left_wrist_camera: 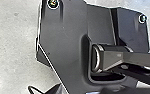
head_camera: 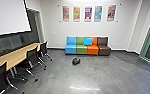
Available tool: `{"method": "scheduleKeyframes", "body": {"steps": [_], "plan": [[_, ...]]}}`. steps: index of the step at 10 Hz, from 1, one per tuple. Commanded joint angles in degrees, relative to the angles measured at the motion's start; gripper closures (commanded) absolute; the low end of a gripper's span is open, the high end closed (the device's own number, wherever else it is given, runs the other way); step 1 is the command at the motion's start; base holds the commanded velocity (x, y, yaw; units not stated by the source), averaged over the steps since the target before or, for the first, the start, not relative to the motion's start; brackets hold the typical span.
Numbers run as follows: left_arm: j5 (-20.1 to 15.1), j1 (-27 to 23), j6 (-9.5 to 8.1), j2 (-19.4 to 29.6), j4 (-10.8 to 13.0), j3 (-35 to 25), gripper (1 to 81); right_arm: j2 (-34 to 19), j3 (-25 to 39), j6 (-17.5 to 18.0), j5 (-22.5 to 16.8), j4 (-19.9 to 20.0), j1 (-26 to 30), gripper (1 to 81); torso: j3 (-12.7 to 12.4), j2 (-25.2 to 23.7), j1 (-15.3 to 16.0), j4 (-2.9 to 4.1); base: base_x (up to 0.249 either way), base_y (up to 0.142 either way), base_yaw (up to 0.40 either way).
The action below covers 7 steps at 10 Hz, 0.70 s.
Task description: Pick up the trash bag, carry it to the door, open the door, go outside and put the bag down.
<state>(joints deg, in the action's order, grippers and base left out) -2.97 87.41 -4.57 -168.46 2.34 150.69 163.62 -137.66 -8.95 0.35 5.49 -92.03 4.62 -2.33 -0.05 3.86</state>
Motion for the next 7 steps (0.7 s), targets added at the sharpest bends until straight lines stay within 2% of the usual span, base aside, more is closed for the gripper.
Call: {"method": "scheduleKeyframes", "body": {"steps": [1, 2, 3, 5, 7], "plan": [[-3.62, -2.46, 0.18, 0.31, 0.38, -0.13, 1.0, -0.73, 1.00, -0.46, -4.04, 0.05, 2.32, 1.0, 4.01, 0.00, 0.05, 0.00, 0.151, 0.000, 0.000], [-3.62, -2.63, 0.18, 0.31, 0.30, -0.21, 1.0, -0.82, 1.00, -0.46, -4.04, 0.05, 2.33, 1.0, 1.42, 0.00, 0.05, 0.00, 0.152, 0.000, 0.000], [-3.62, -2.81, 0.18, 0.23, 0.30, -0.13, 1.0, -0.82, 1.00, -0.54, -4.04, -0.12, 2.33, 1.0, 2.89, 0.02, 0.05, 0.00, 0.152, 0.000, 0.000], [-3.62, -3.16, 0.18, 0.14, 0.03, -0.22, 1.0, -0.82, 0.73, -0.54, -3.87, 0.05, 2.41, 1.0, 3.87, 0.05, 0.08, 0.00, 0.151, 0.000, 0.000], [-3.62, -3.60, 0.09, 0.14, -0.23, -0.21, 1.0, -0.99, 0.73, -0.54, -3.96, 0.05, 2.68, 1.0, 3.83, 0.05, 0.10, 0.00, 0.152, 0.000, 0.000]]}}
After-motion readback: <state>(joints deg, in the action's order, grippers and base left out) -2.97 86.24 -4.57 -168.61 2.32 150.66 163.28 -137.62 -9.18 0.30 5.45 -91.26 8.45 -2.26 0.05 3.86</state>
